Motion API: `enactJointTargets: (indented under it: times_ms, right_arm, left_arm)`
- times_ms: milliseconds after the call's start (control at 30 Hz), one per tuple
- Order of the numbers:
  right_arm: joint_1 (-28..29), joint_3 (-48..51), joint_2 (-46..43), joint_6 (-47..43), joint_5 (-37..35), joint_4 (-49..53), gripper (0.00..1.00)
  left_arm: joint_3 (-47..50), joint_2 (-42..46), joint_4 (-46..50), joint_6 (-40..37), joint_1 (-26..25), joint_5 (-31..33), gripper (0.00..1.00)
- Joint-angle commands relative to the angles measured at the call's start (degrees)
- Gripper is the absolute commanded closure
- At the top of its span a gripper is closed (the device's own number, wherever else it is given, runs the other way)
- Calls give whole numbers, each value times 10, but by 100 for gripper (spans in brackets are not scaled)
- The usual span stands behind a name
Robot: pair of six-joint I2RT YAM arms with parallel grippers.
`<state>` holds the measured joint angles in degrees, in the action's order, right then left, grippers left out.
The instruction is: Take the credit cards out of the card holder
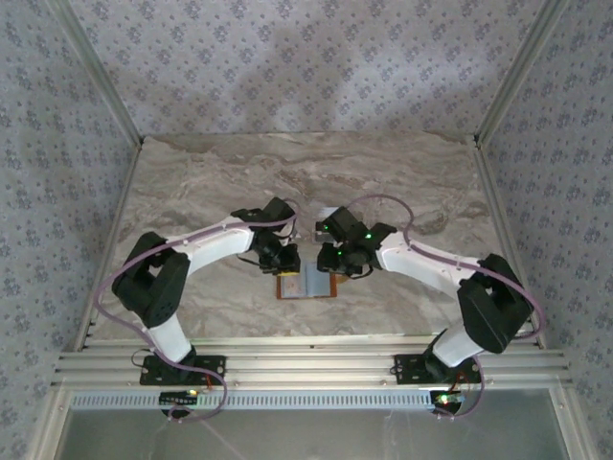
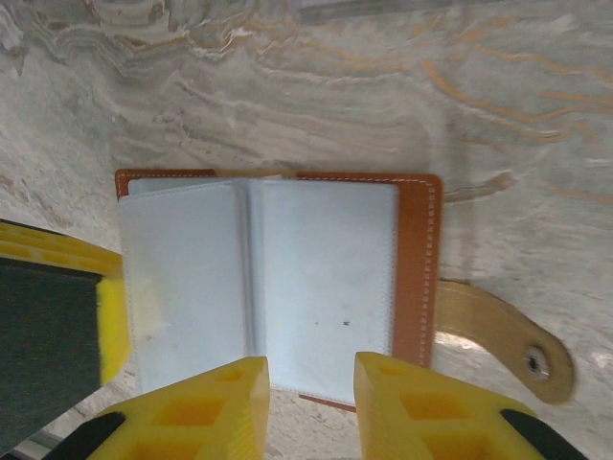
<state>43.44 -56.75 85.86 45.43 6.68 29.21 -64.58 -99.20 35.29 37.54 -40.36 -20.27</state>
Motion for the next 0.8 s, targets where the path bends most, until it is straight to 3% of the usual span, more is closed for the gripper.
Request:
enactJointTargets:
  times_ms: [0,500,767]
  right_arm:
    - [-14,21,-32,-11,-12,27,70]
    - [-62,89,-115,-18,-1,19,69]
    - [-57,87,-101,-2,67,-40,69]
  left_arm:
    - [-37,-28,27,0,-20,8,82]
    - [-85,-123,-5,20,-55,-11,83]
    - [-73,-72,-6,21,-45,12,80]
